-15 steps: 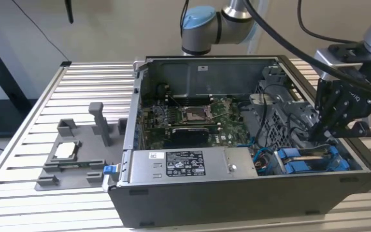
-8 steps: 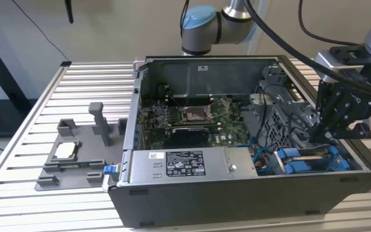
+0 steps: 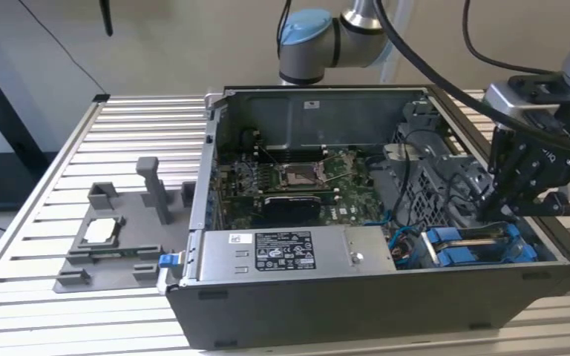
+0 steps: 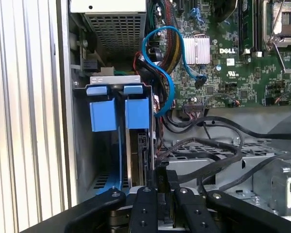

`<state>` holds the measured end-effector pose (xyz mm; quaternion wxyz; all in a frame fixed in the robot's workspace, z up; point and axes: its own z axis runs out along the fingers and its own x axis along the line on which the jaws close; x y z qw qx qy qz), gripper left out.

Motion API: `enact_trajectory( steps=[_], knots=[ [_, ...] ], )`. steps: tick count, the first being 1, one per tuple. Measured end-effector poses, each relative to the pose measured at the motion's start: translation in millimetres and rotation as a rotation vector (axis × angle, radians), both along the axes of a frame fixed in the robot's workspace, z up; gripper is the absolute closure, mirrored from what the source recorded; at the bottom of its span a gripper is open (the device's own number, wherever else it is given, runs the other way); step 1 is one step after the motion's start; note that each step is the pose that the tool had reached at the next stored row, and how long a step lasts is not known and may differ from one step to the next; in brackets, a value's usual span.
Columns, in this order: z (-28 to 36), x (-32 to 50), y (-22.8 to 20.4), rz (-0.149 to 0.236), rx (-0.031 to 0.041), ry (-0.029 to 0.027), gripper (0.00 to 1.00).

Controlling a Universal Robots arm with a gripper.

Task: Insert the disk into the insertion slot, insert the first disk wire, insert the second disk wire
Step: 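Insert the first disk wire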

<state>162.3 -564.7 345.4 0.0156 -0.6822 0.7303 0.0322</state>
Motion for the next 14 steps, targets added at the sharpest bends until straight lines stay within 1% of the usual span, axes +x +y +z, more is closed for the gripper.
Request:
enact_trajectory(
  steps=[2, 4, 5, 10, 14],
  knots=[
    [-0.6, 2.1, -1.0, -0.002, 0.0000, 0.0001, 0.81],
    [-0.8, 2.8, -3.0, -0.006, -0.0001, 0.0001, 0.81],
    [-1.0, 2.9, -5.1, -0.014, 0.0001, 0.0002, 0.81],
    [-2.0, 2.9, -10.1, -0.046, -0.0001, 0.0002, 0.81],
    [-2.9, 2.9, -10.3, -0.055, 0.0000, 0.0001, 0.81]
  ],
)
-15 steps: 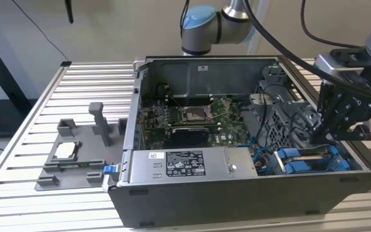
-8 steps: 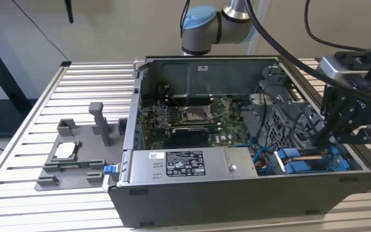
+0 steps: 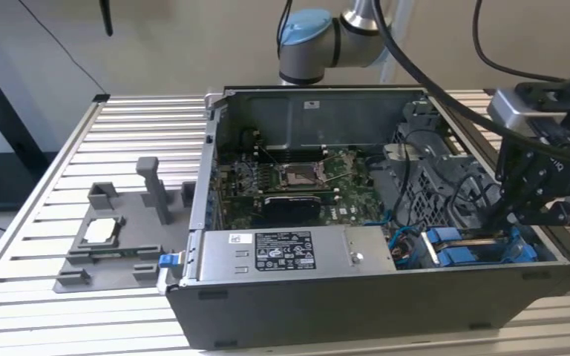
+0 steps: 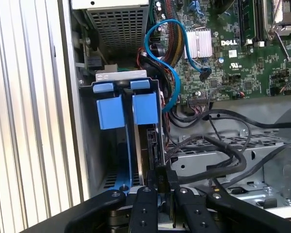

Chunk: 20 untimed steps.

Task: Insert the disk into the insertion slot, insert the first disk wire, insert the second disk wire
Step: 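Insert the first disk wire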

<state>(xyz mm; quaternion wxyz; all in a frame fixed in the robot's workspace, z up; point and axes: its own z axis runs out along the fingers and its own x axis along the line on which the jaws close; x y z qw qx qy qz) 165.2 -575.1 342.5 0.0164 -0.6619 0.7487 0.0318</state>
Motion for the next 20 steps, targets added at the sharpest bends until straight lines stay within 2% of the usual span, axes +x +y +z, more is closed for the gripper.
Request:
enact_trajectory(
  steps=[11, 20],
  knots=[
    [-2.3, 0.0, 0.0, -0.007, -0.0001, 0.0000, 0.81],
    [-2.5, 0.0, 0.0, 0.036, 0.0002, -0.0020, 0.81]
  ],
)
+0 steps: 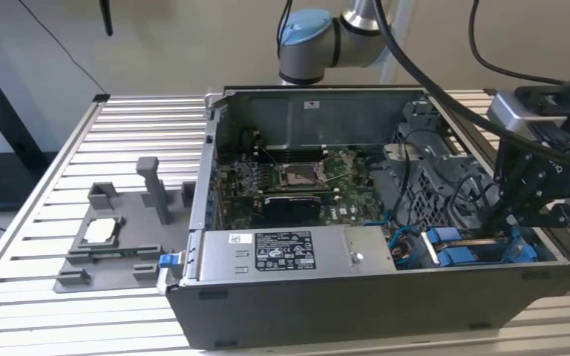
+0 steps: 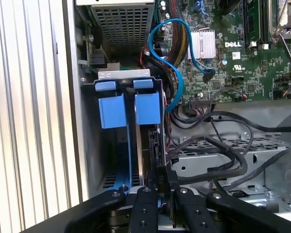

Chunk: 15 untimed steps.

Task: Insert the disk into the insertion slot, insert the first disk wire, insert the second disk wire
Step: 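Insert the first disk wire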

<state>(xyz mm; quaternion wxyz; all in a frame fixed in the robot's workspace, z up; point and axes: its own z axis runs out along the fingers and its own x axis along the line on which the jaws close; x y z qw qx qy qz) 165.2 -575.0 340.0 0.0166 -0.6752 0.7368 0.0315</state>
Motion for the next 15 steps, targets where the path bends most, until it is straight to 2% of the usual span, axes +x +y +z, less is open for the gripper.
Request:
enact_trajectory(
  steps=[8, 15],
  knots=[
    [0.1, -0.3, 0.0, 0.009, -0.0005, -0.0074, 0.81],
    [0.1, -2.8, -0.1, 0.024, -0.0005, -0.0195, 0.81]
  ],
)
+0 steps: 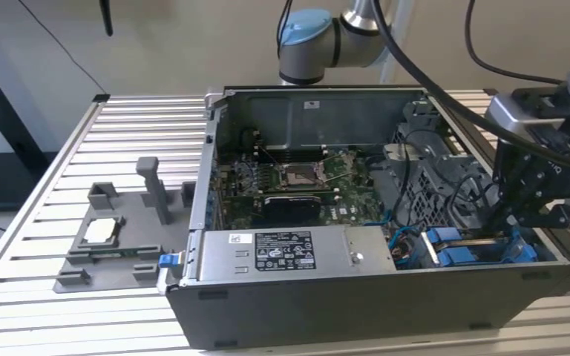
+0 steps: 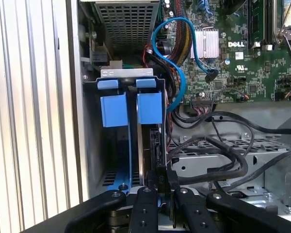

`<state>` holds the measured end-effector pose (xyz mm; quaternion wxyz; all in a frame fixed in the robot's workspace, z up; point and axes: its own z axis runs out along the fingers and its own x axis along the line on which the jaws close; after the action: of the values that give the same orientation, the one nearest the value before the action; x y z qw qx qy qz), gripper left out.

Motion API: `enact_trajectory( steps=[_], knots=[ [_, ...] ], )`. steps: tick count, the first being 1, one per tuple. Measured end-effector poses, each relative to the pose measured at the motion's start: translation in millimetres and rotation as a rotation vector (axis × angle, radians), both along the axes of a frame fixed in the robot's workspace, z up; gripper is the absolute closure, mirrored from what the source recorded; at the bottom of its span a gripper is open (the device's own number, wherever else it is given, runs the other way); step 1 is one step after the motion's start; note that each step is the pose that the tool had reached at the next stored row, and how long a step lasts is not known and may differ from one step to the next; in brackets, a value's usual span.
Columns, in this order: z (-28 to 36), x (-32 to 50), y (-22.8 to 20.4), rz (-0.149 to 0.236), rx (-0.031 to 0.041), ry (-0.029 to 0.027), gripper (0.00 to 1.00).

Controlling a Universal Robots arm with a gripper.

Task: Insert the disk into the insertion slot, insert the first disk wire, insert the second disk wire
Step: 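Insert the first disk wire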

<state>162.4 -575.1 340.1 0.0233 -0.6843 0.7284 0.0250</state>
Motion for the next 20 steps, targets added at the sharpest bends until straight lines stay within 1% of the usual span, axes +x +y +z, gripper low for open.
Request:
enact_trajectory(
  steps=[3, 6, 9, 20],
  knots=[
    [0.0, -0.1, 0.0, 0.011, -0.0001, -0.0047, 0.81],
    [0.0, -0.8, 0.0, 0.023, 0.0000, -0.0072, 0.81],
    [0.0, -1.4, 0.0, 0.030, 0.0001, -0.0082, 0.81],
    [-0.9, -1.5, -0.1, 0.030, 0.0004, -0.0088, 0.81]
  ],
)
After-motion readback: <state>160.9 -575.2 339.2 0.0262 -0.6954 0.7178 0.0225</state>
